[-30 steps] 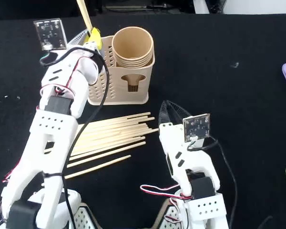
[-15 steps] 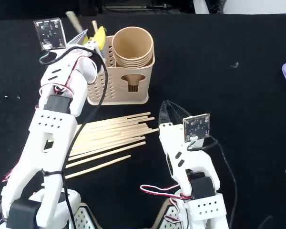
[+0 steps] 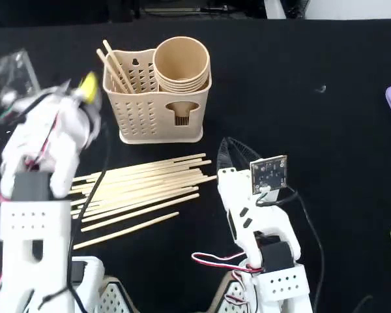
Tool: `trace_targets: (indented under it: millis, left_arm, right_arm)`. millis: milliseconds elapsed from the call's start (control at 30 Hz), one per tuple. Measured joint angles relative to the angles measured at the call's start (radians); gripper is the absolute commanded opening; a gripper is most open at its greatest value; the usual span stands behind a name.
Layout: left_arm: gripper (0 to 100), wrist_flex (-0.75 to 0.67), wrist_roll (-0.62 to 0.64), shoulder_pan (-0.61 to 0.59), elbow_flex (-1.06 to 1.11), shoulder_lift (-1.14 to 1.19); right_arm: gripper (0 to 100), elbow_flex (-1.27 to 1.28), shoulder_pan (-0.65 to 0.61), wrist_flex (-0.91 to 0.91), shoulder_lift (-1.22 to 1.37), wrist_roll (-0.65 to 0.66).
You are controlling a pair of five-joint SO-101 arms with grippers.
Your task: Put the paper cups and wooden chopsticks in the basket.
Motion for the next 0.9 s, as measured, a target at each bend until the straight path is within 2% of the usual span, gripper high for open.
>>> trace_targets:
  millis: [100, 267, 433, 533, 667, 800, 900]
  left_arm:
    - [15, 0.101, -0.049, -0.104, 0.158, -0.12]
    - [15, 0.103, -0.184, -0.238, 0.456, -0.267]
    - [15, 0.017, -0.198, -0.258, 0.692, -0.321]
    - [15, 0.006, -0.198, -0.258, 0.707, -0.325]
    - [15, 0.002, -0.198, -0.256, 0.71, -0.328]
    - [15, 0.002, -0.161, -0.258, 0.71, -0.328]
    - [15, 0.002, -0.155, -0.276, 0.71, -0.328]
  right_arm:
    - [2.2, -0.005, -0.006, 0.043, 0.0, 0.02]
    - [2.2, -0.15, -0.091, 0.261, 0.0, 0.163]
    - [3.1, -0.367, -0.199, 0.471, 0.0, 0.279]
    - [11.0, -0.459, -0.292, 0.557, -0.006, 0.336]
    - [19.2, -0.549, -0.42, 0.649, 0.33, 0.384]
    - [19.1, -0.617, -0.559, 0.666, 0.667, 0.402]
    - [19.1, -0.655, -0.611, 0.62, 0.868, 0.422]
